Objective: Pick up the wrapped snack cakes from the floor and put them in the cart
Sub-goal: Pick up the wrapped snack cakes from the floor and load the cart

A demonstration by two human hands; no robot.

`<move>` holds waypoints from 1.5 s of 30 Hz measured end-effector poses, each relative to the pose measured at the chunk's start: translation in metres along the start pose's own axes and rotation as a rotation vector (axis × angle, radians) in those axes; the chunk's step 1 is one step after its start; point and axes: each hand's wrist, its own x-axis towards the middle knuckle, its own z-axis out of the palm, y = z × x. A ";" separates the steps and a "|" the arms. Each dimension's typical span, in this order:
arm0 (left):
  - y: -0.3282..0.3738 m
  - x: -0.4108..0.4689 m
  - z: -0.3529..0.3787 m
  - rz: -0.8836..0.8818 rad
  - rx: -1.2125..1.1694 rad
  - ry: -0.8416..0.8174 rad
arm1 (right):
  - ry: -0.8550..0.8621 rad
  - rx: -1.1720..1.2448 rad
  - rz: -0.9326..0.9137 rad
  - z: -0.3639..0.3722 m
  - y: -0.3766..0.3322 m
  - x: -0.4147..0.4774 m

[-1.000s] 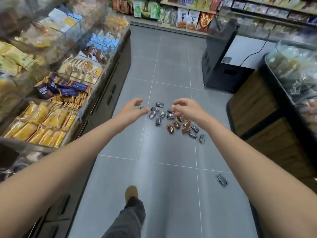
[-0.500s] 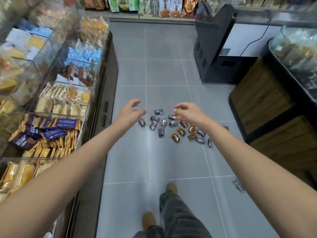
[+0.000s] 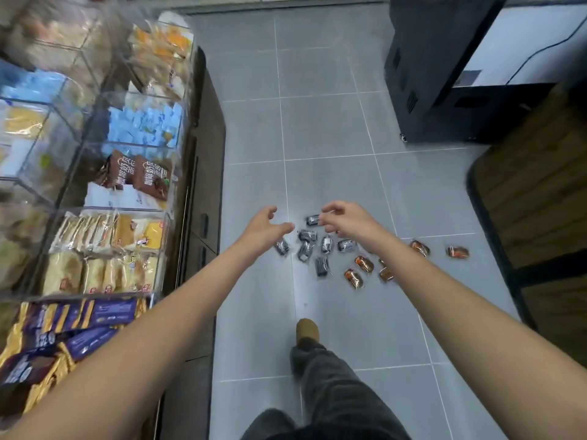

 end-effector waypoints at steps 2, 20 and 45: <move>0.007 0.035 -0.001 -0.022 -0.015 -0.010 | 0.003 0.005 0.019 -0.004 -0.006 0.036; -0.101 0.346 0.054 -0.253 0.005 -0.175 | 0.224 0.140 0.389 0.058 0.105 0.307; -0.484 0.653 0.280 -0.686 -0.071 0.256 | 0.376 0.177 0.559 0.249 0.509 0.587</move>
